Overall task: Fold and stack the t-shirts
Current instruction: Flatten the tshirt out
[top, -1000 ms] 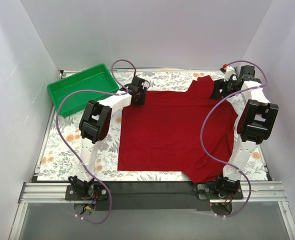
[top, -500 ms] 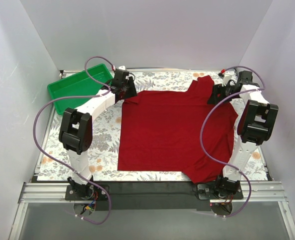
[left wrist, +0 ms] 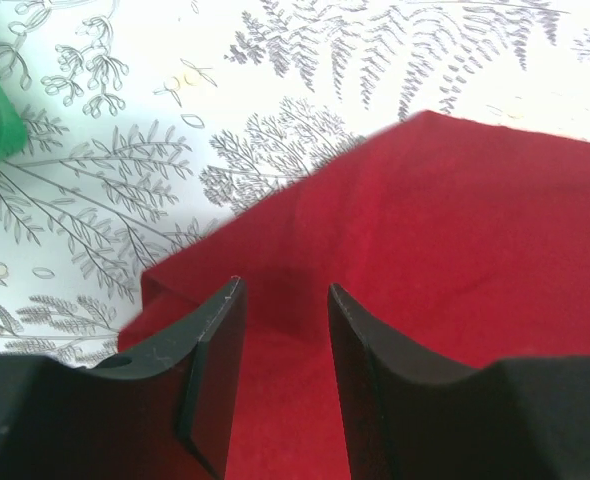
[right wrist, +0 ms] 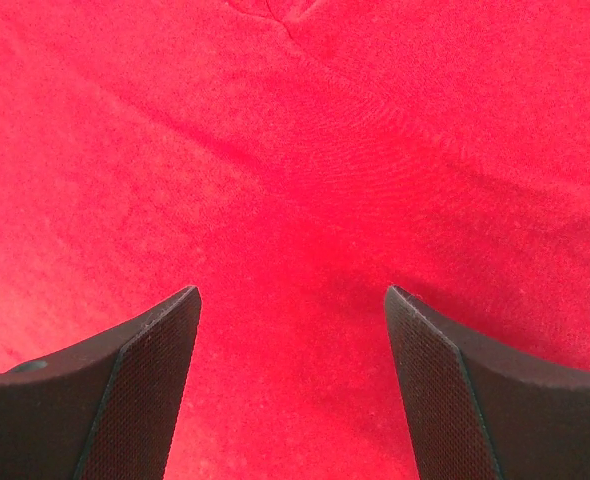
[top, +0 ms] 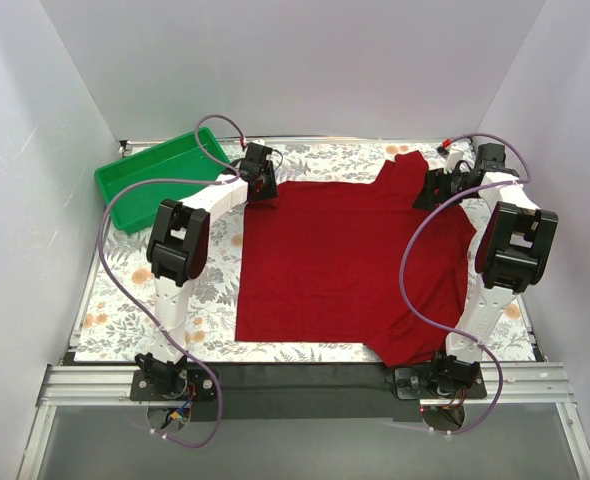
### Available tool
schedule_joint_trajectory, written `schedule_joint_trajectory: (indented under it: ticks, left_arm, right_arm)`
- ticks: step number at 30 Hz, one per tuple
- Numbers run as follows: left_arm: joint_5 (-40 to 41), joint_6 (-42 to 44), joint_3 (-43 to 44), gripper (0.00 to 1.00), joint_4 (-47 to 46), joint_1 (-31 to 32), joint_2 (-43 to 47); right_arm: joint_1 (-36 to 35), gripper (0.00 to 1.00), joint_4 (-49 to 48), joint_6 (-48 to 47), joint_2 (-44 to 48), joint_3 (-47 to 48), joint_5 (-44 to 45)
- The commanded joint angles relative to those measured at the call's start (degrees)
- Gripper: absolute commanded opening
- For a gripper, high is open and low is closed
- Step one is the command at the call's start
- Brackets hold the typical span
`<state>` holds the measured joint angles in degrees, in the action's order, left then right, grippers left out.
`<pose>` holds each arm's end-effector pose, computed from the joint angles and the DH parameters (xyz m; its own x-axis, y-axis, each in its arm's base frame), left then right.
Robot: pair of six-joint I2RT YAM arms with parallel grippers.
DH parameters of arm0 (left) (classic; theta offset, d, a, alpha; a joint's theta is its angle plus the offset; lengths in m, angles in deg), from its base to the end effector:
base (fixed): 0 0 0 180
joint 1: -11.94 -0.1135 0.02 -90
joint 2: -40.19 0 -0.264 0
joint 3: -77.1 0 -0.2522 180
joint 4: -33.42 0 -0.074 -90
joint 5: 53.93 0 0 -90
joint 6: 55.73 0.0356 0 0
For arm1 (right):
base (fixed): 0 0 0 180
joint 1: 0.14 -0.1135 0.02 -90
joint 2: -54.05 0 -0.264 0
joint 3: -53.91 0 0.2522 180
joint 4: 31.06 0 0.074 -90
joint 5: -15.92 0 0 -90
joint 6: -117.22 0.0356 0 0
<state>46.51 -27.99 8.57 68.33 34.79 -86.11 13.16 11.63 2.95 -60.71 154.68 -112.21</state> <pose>0.4545 -0.1845 0.1785 -0.5698 -0.7044 -0.4232 -0.4949 0.7053 -0.5076 0.4248 -0.0778 0.2070 -0.6800 -0.1715 -0.7128 -0.4702 0.8480 0.2446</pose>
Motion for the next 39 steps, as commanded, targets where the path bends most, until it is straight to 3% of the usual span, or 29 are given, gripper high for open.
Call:
schedule_joint_trajectory:
  ticks: [1,15,22,30,32,36,39]
  left_arm:
    - [3.4,3.0,4.0,0.37,1.8,0.1,-0.5]
    - [1.3,4.1,7.1,0.37,4.6,0.4,-4.1]
    - [0.8,4.7,7.5,0.30,5.0,0.4,-5.1]
    - [1.8,5.6,8.5,0.34,6.1,0.4,-6.9]
    - [1.9,6.0,8.7,0.30,6.4,0.4,-7.7]
    - [2.1,6.6,9.0,0.00,6.1,0.5,-7.3]
    - [2.6,7.4,9.4,0.00,5.3,0.7,-4.4]
  right_arm:
    - [-0.3,0.68,-1.6,0.0,2.3,-0.8,-1.5]
    - [0.0,0.68,-1.9,0.1,2.0,-1.0,-1.6]
    - [0.4,0.68,-1.9,0.5,2.2,-1.0,-2.1]
    - [0.5,0.68,-2.0,0.6,2.5,-1.0,-2.6]
    - [0.5,0.68,-1.9,0.7,2.6,-1.0,-2.6]
    - [0.6,0.68,-1.9,0.7,2.9,-1.0,-2.7]
    - [0.9,0.68,-1.9,0.7,3.1,-1.0,-2.9]
